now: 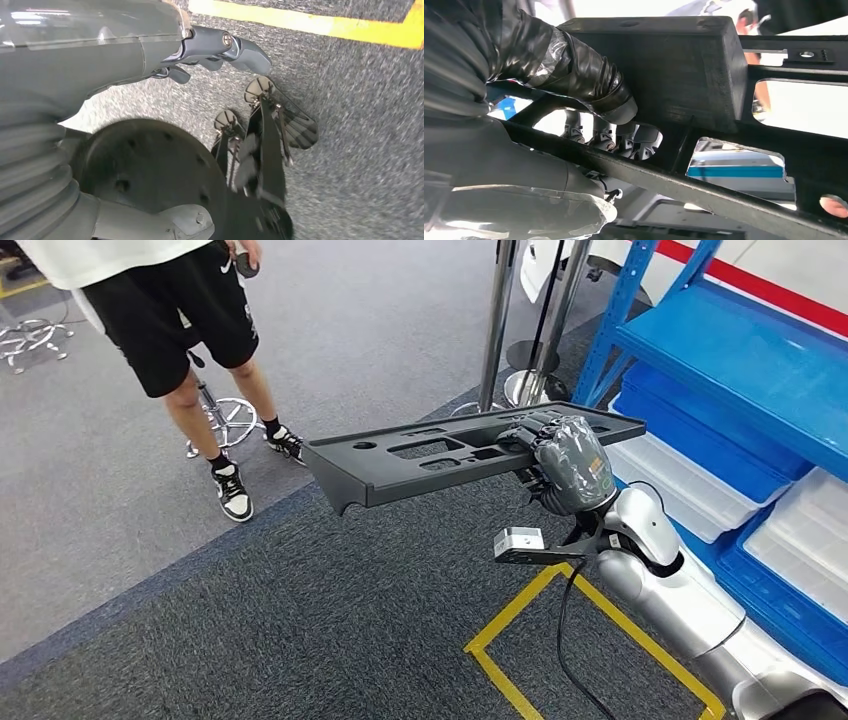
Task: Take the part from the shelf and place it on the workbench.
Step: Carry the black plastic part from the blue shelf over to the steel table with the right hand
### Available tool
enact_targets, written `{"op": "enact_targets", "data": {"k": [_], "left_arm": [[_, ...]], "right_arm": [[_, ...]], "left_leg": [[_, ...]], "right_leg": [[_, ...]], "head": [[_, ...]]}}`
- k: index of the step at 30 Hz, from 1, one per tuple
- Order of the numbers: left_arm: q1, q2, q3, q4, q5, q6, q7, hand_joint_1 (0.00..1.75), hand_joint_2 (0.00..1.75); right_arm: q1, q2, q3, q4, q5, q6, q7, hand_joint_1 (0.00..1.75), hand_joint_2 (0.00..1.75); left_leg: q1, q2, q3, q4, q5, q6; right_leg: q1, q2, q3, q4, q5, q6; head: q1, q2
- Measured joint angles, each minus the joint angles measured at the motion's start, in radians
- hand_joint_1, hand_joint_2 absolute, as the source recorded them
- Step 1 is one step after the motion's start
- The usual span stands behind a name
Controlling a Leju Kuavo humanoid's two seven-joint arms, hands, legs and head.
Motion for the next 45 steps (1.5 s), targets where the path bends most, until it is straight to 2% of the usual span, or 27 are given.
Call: {"op": "enact_targets", "data": {"k": [2,3,5,6,8,9,11,12,13,14,16,18,20,22,24,26,27,28,29,31,33,34,36,39,41,43,45], "left_arm": [[-0.001,0.000,0.000,0.000,0.001,0.000,0.000,0.00,1.75],[-0.001,0.000,0.000,0.000,0.002,0.000,0.000,0.00,1.75],[0.001,0.000,0.000,0.000,0.004,0.000,0.000,0.00,1.75],[0.002,-0.001,0.000,-0.001,0.005,0.000,0.000,0.00,1.75],[0.001,-0.002,0.000,-0.001,0.007,0.000,0.000,0.00,1.75],[0.000,-0.002,0.000,-0.002,0.008,0.001,0.000,0.00,1.75],[-0.001,-0.002,0.000,-0.002,0.009,0.001,0.000,0.00,1.75],[-0.001,-0.002,0.000,-0.002,0.010,0.001,0.000,0.00,1.75],[0.000,-0.002,0.000,-0.002,0.010,0.001,0.000,0.00,1.75],[0.000,-0.002,0.000,-0.002,0.010,0.000,0.000,0.00,1.75],[-0.001,-0.002,0.000,-0.002,0.010,0.000,0.000,0.00,1.75],[-0.002,-0.002,0.000,-0.003,0.010,0.000,0.000,0.00,1.75],[0.001,-0.002,0.000,-0.003,0.010,0.000,0.000,0.00,1.75],[0.002,-0.002,0.000,-0.003,0.010,0.001,0.000,0.00,1.75],[0.001,-0.002,0.000,-0.003,0.011,0.001,0.000,0.00,1.75],[-0.001,-0.002,0.000,-0.003,0.011,0.001,0.000,0.00,1.75],[-0.001,-0.002,0.000,-0.003,0.012,0.001,0.000,0.00,1.75],[0.000,-0.002,0.000,-0.003,0.012,0.001,0.000,0.00,1.75],[0.000,-0.002,0.000,-0.003,0.012,0.001,0.000,0.00,1.75],[0.001,-0.002,0.000,-0.003,0.012,0.002,0.000,0.00,1.75],[0.000,-0.002,0.000,-0.003,0.013,0.001,0.000,0.00,1.75],[0.000,-0.002,0.000,-0.003,0.013,0.001,0.000,0.00,1.75],[0.002,-0.002,0.000,-0.003,0.013,0.001,0.000,0.00,1.75],[0.002,-0.003,0.000,-0.003,0.013,0.001,0.000,0.00,1.75],[0.001,-0.003,0.000,-0.003,0.013,0.001,0.000,0.00,1.75],[-0.001,-0.003,0.000,-0.003,0.013,0.001,0.000,0.00,1.75],[-0.001,-0.003,0.000,-0.003,0.013,0.001,0.000,0.00,1.75]], "right_arm": [[0.000,0.000,0.000,-0.001,0.001,-0.001,0.001,1.75,1.75],[0.000,0.000,0.001,-0.001,0.001,-0.002,0.002,1.75,1.75],[0.001,0.000,0.002,-0.002,0.003,-0.003,0.003,1.75,1.75],[0.001,0.001,0.002,-0.003,0.004,-0.003,0.004,1.75,1.75],[0.001,0.001,0.003,-0.006,0.007,-0.004,0.005,1.75,1.75],[0.002,0.001,0.003,-0.006,0.009,-0.005,0.006,1.75,1.75],[0.007,0.001,0.005,-0.006,0.013,-0.005,0.009,1.75,1.75],[0.010,0.001,0.006,-0.006,0.015,-0.005,0.011,1.75,1.75],[0.011,0.002,0.007,-0.005,0.016,-0.004,0.012,1.75,1.75],[0.010,0.002,0.008,-0.005,0.018,-0.004,0.014,1.75,1.75],[0.005,0.004,0.009,-0.005,0.021,-0.004,0.015,1.75,1.75],[0.003,0.007,0.011,-0.006,0.025,-0.002,0.017,1.75,1.75],[0.001,0.010,0.015,-0.006,0.028,-0.001,0.018,1.75,1.75],[-0.007,0.015,0.018,-0.006,0.030,-0.001,0.021,1.75,1.75],[-0.011,0.018,0.020,-0.006,0.031,-0.001,0.023,1.75,1.75],[-0.011,0.019,0.021,-0.006,0.031,-0.002,0.023,1.75,1.75],[-0.011,0.019,0.022,-0.006,0.031,-0.002,0.024,1.75,1.75],[-0.011,0.020,0.023,-0.006,0.031,-0.002,0.024,1.75,1.75],[-0.011,0.020,0.024,-0.006,0.031,-0.002,0.024,1.75,1.75],[-0.012,0.020,0.024,-0.006,0.031,-0.003,0.025,1.75,1.75],[-0.012,0.020,0.025,-0.006,0.031,-0.003,0.027,1.75,1.75],[-0.012,0.020,0.025,-0.006,0.031,-0.004,0.028,1.75,1.75],[-0.012,0.022,0.026,-0.006,0.031,-0.004,0.030,1.75,1.75],[-0.012,0.023,0.027,-0.007,0.031,-0.005,0.032,1.75,1.75],[-0.011,0.023,0.027,-0.007,0.031,-0.005,0.032,1.75,1.75],[-0.011,0.022,0.027,-0.007,0.031,-0.005,0.032,1.75,1.75],[-0.007,0.021,0.027,-0.006,0.031,-0.004,0.033,1.75,1.75]], "left_leg": [[-0.011,0.036,0.053,-0.101,0.029,0.015],[-0.017,0.042,0.059,-0.118,0.029,0.021],[-0.016,0.016,0.058,-0.128,0.035,0.032],[-0.014,0.003,0.062,-0.138,0.040,0.038],[-0.008,-0.019,0.072,-0.154,0.050,0.050],[-0.009,-0.030,0.073,-0.156,0.052,0.053],[-0.009,-0.057,0.073,-0.154,0.052,0.056],[-0.009,-0.073,0.073,-0.152,0.052,0.056],[-0.009,-0.089,0.073,-0.149,0.051,0.055],[-0.007,-0.106,0.073,-0.143,0.048,0.052],[-0.006,-0.135,0.065,-0.123,0.039,0.041],[-0.005,-0.160,0.051,-0.109,0.035,0.029],[-0.003,-0.181,0.041,-0.108,0.037,0.018],[-0.005,-0.139,0.028,-0.084,0.022,0.008],[-0.004,-0.066,-0.013,0.007,-0.029,0.000],[0.002,-0.041,-0.075,0.128,-0.080,-0.005],[0.005,-0.038,-0.092,0.160,-0.086,-0.006],[0.006,-0.036,-0.091,0.155,-0.072,-0.006],[0.006,-0.031,-0.069,0.112,-0.044,-0.004],[-0.002,0.012,0.001,-0.020,0.014,0.007],[-0.015,0.046,0.037,-0.095,0.032,0.020],[-0.020,0.045,0.037,-0.102,0.030,0.026],[-0.019,0.018,0.040,-0.114,0.036,0.038],[-0.011,-0.010,0.057,-0.137,0.046,0.053],[-0.011,-0.014,0.059,-0.139,0.046,0.056],[-0.011,-0.022,0.060,-0.139,0.046,0.059],[-0.012,-0.062,0.063,-0.137,0.044,0.062]], "right_leg": [[0.005,-0.021,0.006,-0.001,-0.005,0.009],[0.007,-0.032,0.008,-0.003,-0.007,0.014],[0.008,-0.049,0.013,-0.007,-0.010,0.023],[0.006,-0.038,0.014,-0.002,-0.016,0.027],[0.003,0.019,-0.009,0.056,-0.055,0.031],[0.002,0.050,-0.037,0.114,-0.085,0.031],[0.002,0.077,-0.103,0.235,-0.131,0.035],[0.001,0.081,-0.121,0.260,-0.128,0.038],[-0.002,0.082,-0.122,0.249,-0.105,0.040],[-0.007,0.087,-0.105,0.201,-0.066,0.044],[-0.019,0.130,-0.055,0.079,-0.005,0.049],[-0.022,0.163,-0.032,0.022,0.005,0.045],[-0.019,0.146,-0.031,0.020,0.003,0.033],[-0.018,0.121,-0.025,0.014,0.005,0.017],[-0.013,0.093,-0.017,0.009,0.004,0.005],[-0.006,0.062,-0.012,0.009,-0.001,-0.001],[-0.004,0.046,-0.010,0.009,-0.003,-0.002],[-0.002,0.031,-0.007,0.009,-0.006,-0.002],[-0.001,0.017,-0.004,0.009,-0.009,-0.001],[0.004,-0.007,0.006,0.008,-0.017,0.004],[0.009,-0.028,0.012,0.005,-0.023,0.012],[0.011,-0.038,0.014,0.003,-0.024,0.017],[0.009,-0.048,0.021,-0.001,-0.028,0.027],[0.001,0.015,0.016,0.028,-0.053,0.035],[0.001,0.035,0.009,0.044,-0.062,0.034],[0.001,0.055,-0.021,0.100,-0.089,0.034],[0.001,0.076,-0.093,0.203,-0.103,0.037]], "head": [[0.000,0.000],[0.000,0.000],[0.000,0.000],[0.000,0.000],[0.001,0.000],[0.001,0.000],[0.001,0.000],[0.001,0.000],[0.001,0.000],[0.001,0.000],[0.001,0.000],[0.001,0.000],[0.000,0.000],[0.000,0.000],[0.000,0.000],[0.000,0.000],[0.000,0.000],[0.000,0.000],[0.000,0.000],[0.000,0.000],[0.000,0.000],[0.000,0.000],[0.000,0.000],[0.000,0.000],[0.000,0.000],[0.000,0.000],[0.001,0.000]]}}
